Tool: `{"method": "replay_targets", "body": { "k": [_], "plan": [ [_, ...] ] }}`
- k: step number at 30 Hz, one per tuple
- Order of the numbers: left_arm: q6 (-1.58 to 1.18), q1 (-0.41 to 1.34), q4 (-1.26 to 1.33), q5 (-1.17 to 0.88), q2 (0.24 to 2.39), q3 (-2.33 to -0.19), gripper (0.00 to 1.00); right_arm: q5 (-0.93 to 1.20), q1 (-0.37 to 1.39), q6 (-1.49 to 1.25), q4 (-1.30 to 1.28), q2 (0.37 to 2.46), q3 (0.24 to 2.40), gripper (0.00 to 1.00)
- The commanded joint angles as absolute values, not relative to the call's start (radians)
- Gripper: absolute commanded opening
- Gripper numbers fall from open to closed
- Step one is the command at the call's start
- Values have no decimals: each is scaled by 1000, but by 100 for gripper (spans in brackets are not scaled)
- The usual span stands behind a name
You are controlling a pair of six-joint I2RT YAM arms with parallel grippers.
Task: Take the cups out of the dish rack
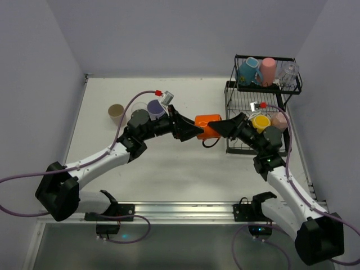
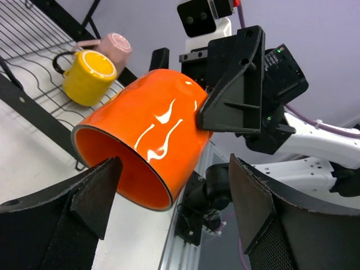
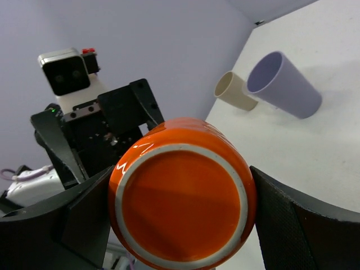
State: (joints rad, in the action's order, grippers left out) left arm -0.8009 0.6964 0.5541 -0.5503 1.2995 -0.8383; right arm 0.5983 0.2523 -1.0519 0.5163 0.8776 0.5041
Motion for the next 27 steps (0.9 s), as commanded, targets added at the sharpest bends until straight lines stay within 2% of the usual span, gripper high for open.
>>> {"method": "replay_targets", "body": {
  "k": [1,5,6,8,9,12,13,15,16,17,19,20,23,27],
  "plan": [
    [-867,709,661,-615,1327,-848,83,660,270,-1173,796,914,489,53],
    [-887,715,690,-640,1342,-851,72,653,284,-1212,880,985,477,53],
    [-891,715,699,-643,1341,-845,59,650,290,-1226,926,1018,469,53],
    [-894,715,719,-640,1335,-842,44,650,293,-1265,977,1049,462,53],
    [-891,715,721,-637,1333,-842,27,649,296,-1279,1023,1064,456,54],
    [-861,715,693,-600,1310,-842,0,635,298,-1321,1080,1100,420,66],
    [-844,715,675,-586,1301,-847,0,627,298,-1321,1084,1097,414,79],
    [-772,715,568,-540,1282,-876,0,614,298,-1307,1054,1083,403,95],
    [-731,715,492,-511,1279,-905,0,609,298,-1271,1023,1069,403,99],
    [-630,716,331,-470,1275,-981,0,604,298,-1243,987,1033,405,99],
    [-534,715,174,-333,1279,-1069,0,565,298,-1092,771,979,428,99],
    [-449,715,14,-275,1304,-1171,0,528,296,-1027,535,918,446,99],
    [-333,715,-232,-96,1392,-1302,0,358,298,-829,219,835,482,99],
    [-252,715,-397,57,1557,-1518,0,250,298,-715,46,710,457,99]
  ]
}}
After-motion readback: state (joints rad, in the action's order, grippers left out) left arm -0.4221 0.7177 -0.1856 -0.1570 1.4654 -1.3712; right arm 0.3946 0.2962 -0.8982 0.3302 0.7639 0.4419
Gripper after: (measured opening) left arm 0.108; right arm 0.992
